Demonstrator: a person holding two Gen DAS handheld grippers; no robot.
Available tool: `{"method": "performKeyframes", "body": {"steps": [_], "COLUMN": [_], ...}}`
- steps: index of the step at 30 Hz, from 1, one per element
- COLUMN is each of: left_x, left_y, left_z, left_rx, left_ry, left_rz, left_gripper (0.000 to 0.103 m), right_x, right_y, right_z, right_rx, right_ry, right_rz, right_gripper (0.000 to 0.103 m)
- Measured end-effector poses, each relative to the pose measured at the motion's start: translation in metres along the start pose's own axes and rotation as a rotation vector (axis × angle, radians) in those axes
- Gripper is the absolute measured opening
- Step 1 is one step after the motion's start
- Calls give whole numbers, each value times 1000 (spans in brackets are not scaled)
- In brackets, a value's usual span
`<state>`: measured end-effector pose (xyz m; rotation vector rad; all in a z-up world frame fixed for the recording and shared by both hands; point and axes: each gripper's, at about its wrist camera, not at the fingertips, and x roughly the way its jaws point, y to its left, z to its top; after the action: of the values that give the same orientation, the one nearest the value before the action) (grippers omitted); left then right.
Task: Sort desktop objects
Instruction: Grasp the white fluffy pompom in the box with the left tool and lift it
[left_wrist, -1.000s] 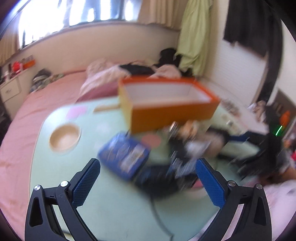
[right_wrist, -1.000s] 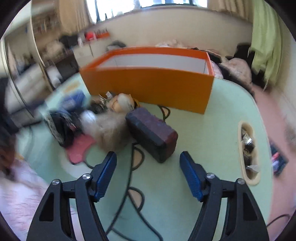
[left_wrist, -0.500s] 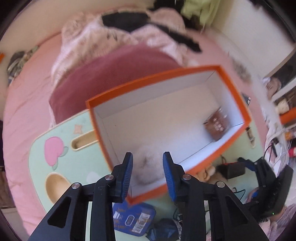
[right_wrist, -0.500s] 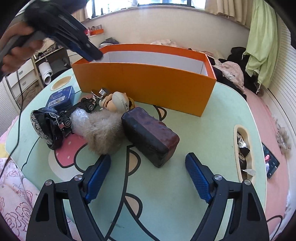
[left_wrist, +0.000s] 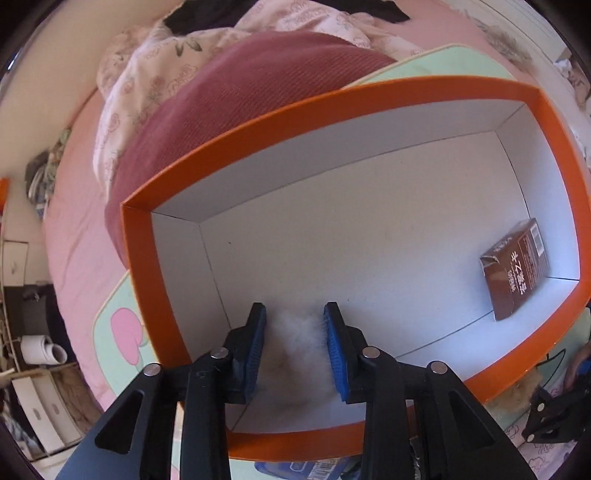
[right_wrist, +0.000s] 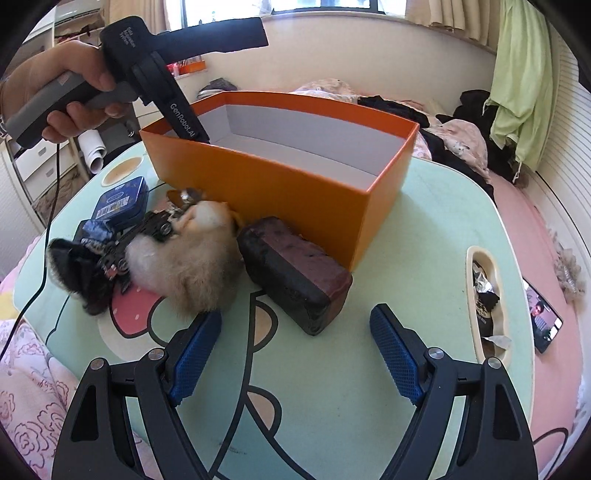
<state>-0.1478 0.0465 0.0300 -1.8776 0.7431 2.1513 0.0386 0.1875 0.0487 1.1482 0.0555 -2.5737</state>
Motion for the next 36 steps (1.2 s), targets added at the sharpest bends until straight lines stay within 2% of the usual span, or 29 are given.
{"method": "performKeyframes", "body": {"steps": [1, 2, 6, 7, 8, 18, 22, 25, 28, 31, 36], "left_x": [0, 0, -8, -10, -14, -97, -124, -124, -99, -72, -21], "left_y": [2, 6, 22, 24, 29, 48, 52, 46, 44, 31, 13], "left_z": [-1, -2, -8, -9, -12, -62, -89, -91, -71, -48, -9], "left_rx": [-3, -8, -72, -84, -96, -214, -235, -211, -230, -164, -99], "left_ry": [-12, -30, -87, -106, -131, -429, -501, -467, -354, -296, -165], "left_rz": [23, 31, -70, -96, -123, -364, -448, -428, -385, -334, -228], "left_gripper": [15, 13, 11, 9, 0, 0, 0, 3, 44, 48, 48], "right_x": [0, 0, 0, 0, 0, 2, 2, 2, 2, 2, 1], "right_y": [0, 0, 2, 2, 2, -1, -1, 0, -1, -1, -2], "right_z": [0, 0, 0, 0, 0, 1, 1, 1, 1, 1, 1], "right_rx": [2, 5, 6, 7, 6, -2, -8, -11, -14, -15, -5], "right_ry": [-1, -2, -2, -2, -2, 2, 5, 5, 7, 8, 7], "right_rz": [2, 4, 3, 2, 3, -4, -12, -14, -14, -15, -21], "right_gripper": [83, 83, 83, 83, 83, 83, 83, 83, 84, 84, 84]}}
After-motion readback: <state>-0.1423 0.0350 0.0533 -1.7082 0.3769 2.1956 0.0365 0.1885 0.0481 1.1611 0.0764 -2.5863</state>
